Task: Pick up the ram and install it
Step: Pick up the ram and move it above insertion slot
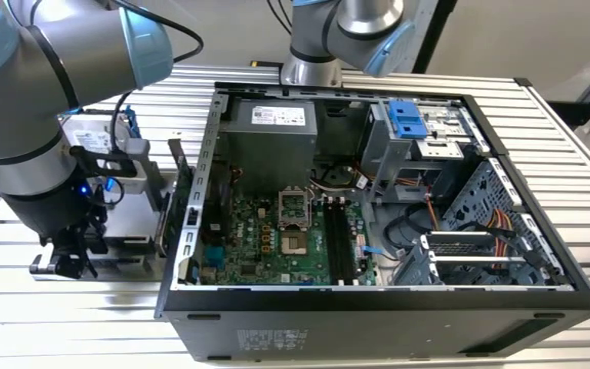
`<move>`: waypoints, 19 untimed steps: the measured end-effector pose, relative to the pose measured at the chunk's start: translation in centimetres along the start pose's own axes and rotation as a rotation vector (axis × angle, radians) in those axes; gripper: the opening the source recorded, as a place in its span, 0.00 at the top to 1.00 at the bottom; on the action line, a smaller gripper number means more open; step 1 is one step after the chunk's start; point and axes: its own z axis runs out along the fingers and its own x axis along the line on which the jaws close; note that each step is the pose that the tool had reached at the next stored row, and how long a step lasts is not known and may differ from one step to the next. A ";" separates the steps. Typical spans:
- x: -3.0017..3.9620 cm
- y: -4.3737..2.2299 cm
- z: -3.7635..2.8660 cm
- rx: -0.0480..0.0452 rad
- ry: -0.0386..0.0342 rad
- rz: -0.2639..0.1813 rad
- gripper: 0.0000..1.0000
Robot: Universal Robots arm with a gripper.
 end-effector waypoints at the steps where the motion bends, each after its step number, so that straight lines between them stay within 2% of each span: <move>1: 0.00 0.00 0.01 0.0001 -0.0001 0.000 0.00; 4: 0.00 0.00 0.03 0.0001 0.0000 0.000 0.00; 5: -0.01 0.00 0.04 0.0000 -0.0001 0.000 1.00; 19: -0.01 0.00 0.14 0.0000 0.0000 0.000 1.00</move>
